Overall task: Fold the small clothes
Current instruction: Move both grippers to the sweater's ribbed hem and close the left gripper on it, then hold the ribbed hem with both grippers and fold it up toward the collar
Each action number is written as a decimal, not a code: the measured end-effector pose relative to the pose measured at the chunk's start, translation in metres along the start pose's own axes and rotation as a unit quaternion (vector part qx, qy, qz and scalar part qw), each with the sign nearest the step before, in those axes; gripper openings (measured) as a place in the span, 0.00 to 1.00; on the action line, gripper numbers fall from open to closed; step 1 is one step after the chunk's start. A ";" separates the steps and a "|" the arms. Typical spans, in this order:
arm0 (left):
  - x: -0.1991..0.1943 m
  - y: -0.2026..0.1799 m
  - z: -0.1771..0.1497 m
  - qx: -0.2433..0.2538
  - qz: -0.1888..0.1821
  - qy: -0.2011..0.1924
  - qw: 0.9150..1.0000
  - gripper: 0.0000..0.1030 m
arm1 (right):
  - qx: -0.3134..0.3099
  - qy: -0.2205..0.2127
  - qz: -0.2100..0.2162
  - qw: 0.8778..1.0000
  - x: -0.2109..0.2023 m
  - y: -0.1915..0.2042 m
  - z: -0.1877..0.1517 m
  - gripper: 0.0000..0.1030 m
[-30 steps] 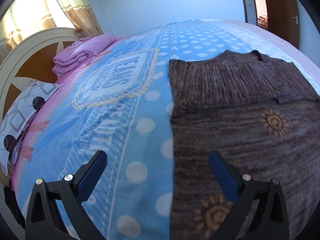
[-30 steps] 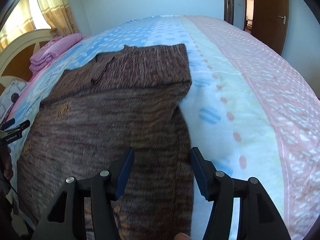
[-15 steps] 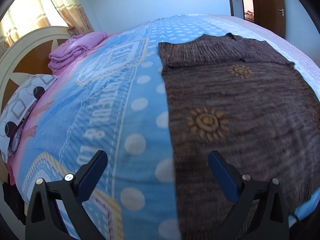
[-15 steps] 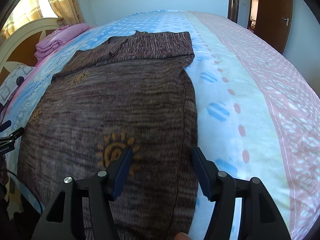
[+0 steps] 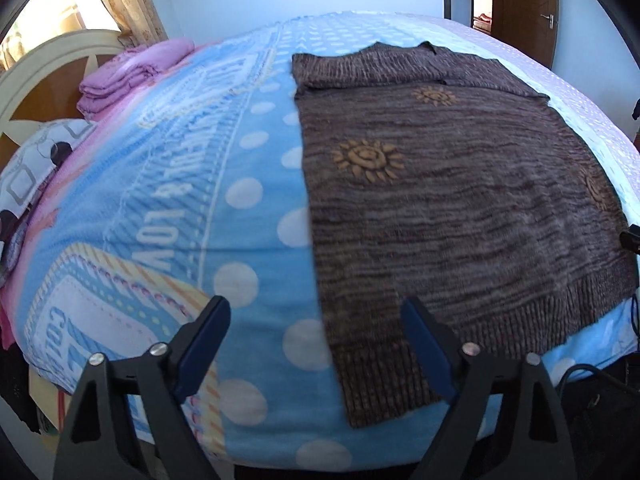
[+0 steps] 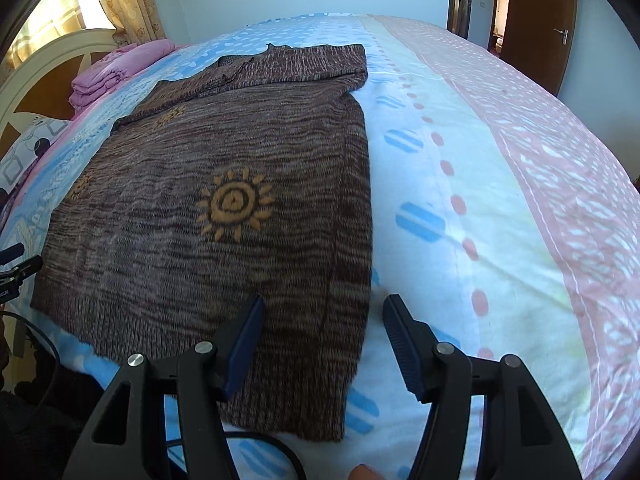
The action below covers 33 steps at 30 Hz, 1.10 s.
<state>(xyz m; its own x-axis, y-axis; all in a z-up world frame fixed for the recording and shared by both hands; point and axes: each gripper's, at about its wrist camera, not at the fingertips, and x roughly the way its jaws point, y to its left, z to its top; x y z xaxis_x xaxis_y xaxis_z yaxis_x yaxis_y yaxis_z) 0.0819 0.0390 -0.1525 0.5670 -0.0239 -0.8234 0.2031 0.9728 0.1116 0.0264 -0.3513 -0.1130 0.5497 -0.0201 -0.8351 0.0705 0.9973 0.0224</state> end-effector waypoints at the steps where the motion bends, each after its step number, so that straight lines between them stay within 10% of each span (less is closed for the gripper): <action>1: 0.001 0.000 -0.003 -0.004 -0.012 0.008 1.000 0.78 | 0.002 0.000 0.001 1.000 -0.001 -0.001 -0.002 0.60; 3: 0.005 0.001 -0.009 -0.010 -0.035 0.027 0.999 0.62 | 0.003 0.000 0.002 1.000 -0.003 -0.002 -0.008 0.60; 23: -0.002 -0.005 -0.027 -0.023 -0.090 0.049 0.994 0.23 | 0.012 0.003 0.044 0.999 -0.015 -0.001 -0.036 0.60; 29: -0.002 -0.006 -0.025 -0.025 -0.116 0.041 0.992 0.10 | 0.014 0.005 0.069 0.997 -0.016 -0.002 -0.035 0.10; 33: -0.010 0.002 -0.018 -0.034 -0.122 0.021 0.992 0.09 | 0.043 -0.033 0.124 0.991 -0.033 -0.012 -0.029 0.06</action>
<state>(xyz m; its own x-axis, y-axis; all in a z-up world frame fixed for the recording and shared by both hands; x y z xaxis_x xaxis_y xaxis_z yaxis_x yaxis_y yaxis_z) 0.0623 0.0449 -0.1544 0.4730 -0.2515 -0.8444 0.2745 0.9527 -0.1300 -0.0170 -0.3602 -0.1016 0.6123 0.2164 -0.7605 -0.0043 0.9627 0.2705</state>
